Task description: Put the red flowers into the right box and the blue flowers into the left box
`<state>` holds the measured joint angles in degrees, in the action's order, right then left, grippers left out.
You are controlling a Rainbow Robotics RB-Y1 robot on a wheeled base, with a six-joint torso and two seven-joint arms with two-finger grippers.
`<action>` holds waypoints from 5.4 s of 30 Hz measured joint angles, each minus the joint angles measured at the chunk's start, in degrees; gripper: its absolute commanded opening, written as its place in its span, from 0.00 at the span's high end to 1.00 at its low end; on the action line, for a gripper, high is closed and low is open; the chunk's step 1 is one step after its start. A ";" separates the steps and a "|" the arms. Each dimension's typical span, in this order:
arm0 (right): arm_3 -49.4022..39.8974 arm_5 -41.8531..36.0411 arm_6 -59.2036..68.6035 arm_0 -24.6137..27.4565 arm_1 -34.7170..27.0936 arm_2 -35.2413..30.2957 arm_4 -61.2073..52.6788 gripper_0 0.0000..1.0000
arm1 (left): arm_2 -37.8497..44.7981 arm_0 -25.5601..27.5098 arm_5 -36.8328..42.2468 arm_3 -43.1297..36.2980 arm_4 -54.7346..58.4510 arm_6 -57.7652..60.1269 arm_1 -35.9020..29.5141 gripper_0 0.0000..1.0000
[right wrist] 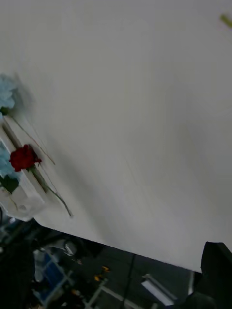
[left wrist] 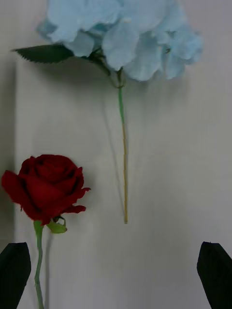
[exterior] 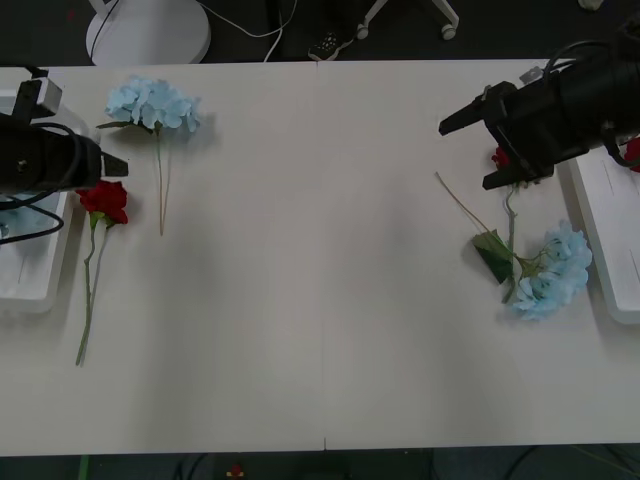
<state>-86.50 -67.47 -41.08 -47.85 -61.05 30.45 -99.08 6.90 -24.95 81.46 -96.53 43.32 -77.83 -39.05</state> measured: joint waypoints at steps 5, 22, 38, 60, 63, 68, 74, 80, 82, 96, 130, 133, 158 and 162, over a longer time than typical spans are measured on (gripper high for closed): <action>2.06 0.07 22.90 0.00 0.02 0.00 2.64 0.00 | -0.77 -0.02 5.12 1.49 -4.77 1.76 0.14 0.00; 10.93 -2.90 67.76 -0.03 5.13 0.00 17.58 0.00 | -4.66 0.01 -6.31 13.60 -9.19 -15.63 0.41 0.00; 13.78 1.20 75.28 3.27 6.54 0.00 20.80 0.00 | -9.66 0.62 -8.65 15.38 -14.34 -15.63 1.62 0.00; 14.82 5.49 75.28 10.06 11.32 0.00 30.06 0.00 | -9.68 0.62 -14.50 20.28 -14.58 -15.63 2.19 0.00; 15.97 5.48 75.28 10.07 11.92 0.00 30.60 0.00 | -9.66 0.62 -14.44 20.12 -14.57 -15.63 2.19 0.00; 17.48 5.24 75.28 10.07 12.71 0.00 31.72 0.00 | -9.48 0.62 -10.34 18.14 -14.31 -15.63 2.20 0.00; 19.37 4.81 75.27 10.07 13.39 0.00 32.72 0.00 | -9.47 0.63 -6.80 14.82 -13.54 -15.63 2.47 0.00; 20.77 4.50 75.26 10.07 14.38 0.00 33.80 0.00 | -9.47 0.63 -6.70 14.71 -13.45 -15.63 2.75 0.00; 20.83 4.37 75.26 10.08 14.50 0.02 33.97 0.00 | -9.47 0.64 -6.85 14.87 -13.49 -15.63 3.03 0.00; 21.82 4.37 75.21 10.08 14.56 1.63 34.36 0.29 | -9.47 0.65 -10.94 18.73 -16.07 -15.63 5.50 0.00; 8.14 -5.32 52.99 10.12 11.62 -3.85 26.83 1.00 | -7.89 0.76 -11.67 20.44 -14.87 -15.63 6.95 1.00; 4.52 -5.39 42.16 10.13 10.44 -5.60 26.41 1.00 | -5.75 1.13 -6.80 15.22 -14.17 -15.63 7.03 1.00; -4.84 -3.16 -24.53 7.56 9.15 -14.28 13.52 1.00 | -2.50 3.63 -23.36 -1.83 37.80 -16.21 8.27 1.00; -1.97 -1.73 -24.55 7.54 9.15 -10.45 13.67 1.00 | -6.67 3.64 -29.78 -1.90 44.24 -21.76 9.97 1.00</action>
<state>-88.46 -69.20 -65.63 -40.31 -51.90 19.99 -85.41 0.23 -21.31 51.68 -98.43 87.57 -99.60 -29.08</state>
